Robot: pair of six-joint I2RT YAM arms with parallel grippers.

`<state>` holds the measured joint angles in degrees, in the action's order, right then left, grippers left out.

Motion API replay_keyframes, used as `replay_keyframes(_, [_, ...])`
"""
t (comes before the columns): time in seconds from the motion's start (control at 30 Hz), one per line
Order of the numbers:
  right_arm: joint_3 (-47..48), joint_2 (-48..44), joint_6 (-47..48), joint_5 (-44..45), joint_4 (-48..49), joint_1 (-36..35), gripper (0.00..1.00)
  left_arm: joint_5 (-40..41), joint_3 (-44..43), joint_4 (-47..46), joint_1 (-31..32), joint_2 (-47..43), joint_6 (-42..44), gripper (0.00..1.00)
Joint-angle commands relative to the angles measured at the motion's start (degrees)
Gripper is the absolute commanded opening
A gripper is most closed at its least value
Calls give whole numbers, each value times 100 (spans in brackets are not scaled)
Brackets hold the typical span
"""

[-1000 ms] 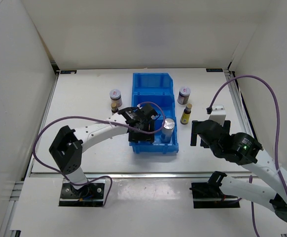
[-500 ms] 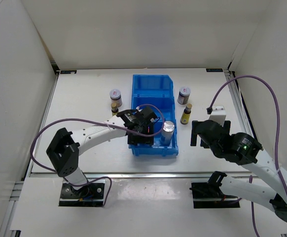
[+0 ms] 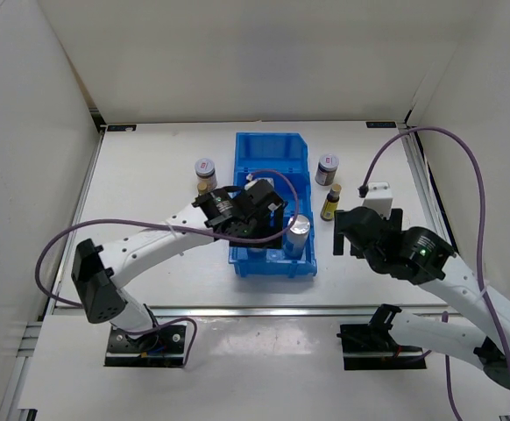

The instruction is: Organize the condiment bottles

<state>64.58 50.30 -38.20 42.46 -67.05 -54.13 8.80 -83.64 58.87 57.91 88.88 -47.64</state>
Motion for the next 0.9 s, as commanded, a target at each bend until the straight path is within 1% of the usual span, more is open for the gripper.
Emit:
replay_keyframes(0.0, [283,233,233,289,323,-1,100,543,-688,300,45,-590,202,87])
replay_keyframes(0.07, [362,365,399,394,428,-1,100,858,-1091,528,45,-653,403,88])
replay_keyframes(0.13, [433,559,715,448,804,52,100,1132,-1312,677,-7,-793,605,93])
replay_keyframes(0.17, [555,646,882,326,938,156,100,1333,-1391,817,-95,-793,798,95])
replay_keyframes(0.2, [608,839,1041,211,1052,348,100,1335,-1392,819,-226,-889,896,98])
replay_keyframes(0.23, [661,1067,1347,-138,1271,620,100,1396,-1392,888,-602,-1029,1071,99])
replay_keyframes(0.27, [714,1069,1498,-376,1369,623,100,1449,-1305,889,-823,-1118,1177,100])
replay_keyframes(0.3, [784,1339,1621,-657,1448,997,100,1449,-1252,889,-1051,-1197,1291,100])
replay_keyframes(0.33, [932,1490,1848,-947,1510,1201,100,1449,-1252,889,-1515,-1346,1431,100])
replay_keyframes(0.37, [1038,1648,1920,-1211,1562,1568,100,1502,-1156,889,-1737,-1408,1554,100])
replay_keyframes(0.4, [1144,1954,1973,-1570,1563,1729,100,1572,-1051,889,-1974,-1409,1799,100])
replay_keyframes(0.43, [1232,2079,1974,-1704,1563,1869,100,1633,-954,741,-2211,-1487,1985,100])
replay_keyframes(0.47, [1355,2202,2052,-1784,1667,2097,100,1791,-831,627,-2640,-1549,2169,100])
replay_keyframes(0.53, [1452,2518,2141,-2108,1721,2309,100,1871,-374,346,-3064,-1549,2556,100])
replay_keyframes(0.57, [1505,2737,2202,-2180,1782,2476,97,1680,-242,144,-3554,-1601,2627,100])
replay_keyframes(0.6, [1584,2844,2202,-2259,1835,2547,95,1547,-110,3,-3776,-1602,2628,100])
replay_keyframes(0.63, [1584,2949,2255,-2338,1888,2617,93,1381,222,-138,-3996,-1602,2715,100])
replay_keyframes(0.67, [1645,3150,2316,-2504,1949,2775,88,996,373,-365,-4381,-1654,2716,100])
replay_keyframes(0.7, [1646,3257,2317,-2505,2019,2854,85,836,531,-368,-4524,-1655,2768,100])
replay_keyframes(0.73, [1646,3353,2317,-2723,2020,2934,83,686,811,-603,-4638,-1716,2769,100])
replay_keyframes(0.77, [1646,3520,2386,-2830,2081,3074,82,432,927,-709,-4727,-1716,2769,100])
replay_keyframes(0.87, [1646,3758,2440,-3076,2283,3259,77,61,1183,-974,-4911,-1787,2707,100])
